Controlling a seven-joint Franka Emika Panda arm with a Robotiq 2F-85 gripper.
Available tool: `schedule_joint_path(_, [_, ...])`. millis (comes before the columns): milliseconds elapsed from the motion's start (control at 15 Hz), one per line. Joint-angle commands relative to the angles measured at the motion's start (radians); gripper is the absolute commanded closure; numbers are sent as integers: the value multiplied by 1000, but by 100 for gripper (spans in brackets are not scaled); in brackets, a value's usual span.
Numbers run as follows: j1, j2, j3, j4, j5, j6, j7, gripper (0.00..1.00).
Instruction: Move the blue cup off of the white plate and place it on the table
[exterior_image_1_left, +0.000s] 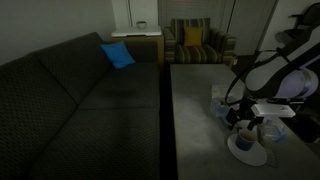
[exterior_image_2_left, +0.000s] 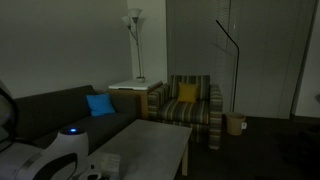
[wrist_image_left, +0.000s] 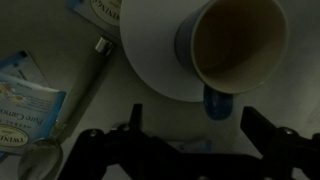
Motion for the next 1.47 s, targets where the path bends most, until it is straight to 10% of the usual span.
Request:
schedule_joint_path(0, [-4,0,0,1,16,-9,-18,0])
schedule_joint_path(467, [1,0,-5,7,11,-23,-19,15])
schedule_joint_path(1200, [2,0,3,6,9,-29,-37,98])
schedule_joint_path(1400, [7,0,1,6,7,-33,-36,97])
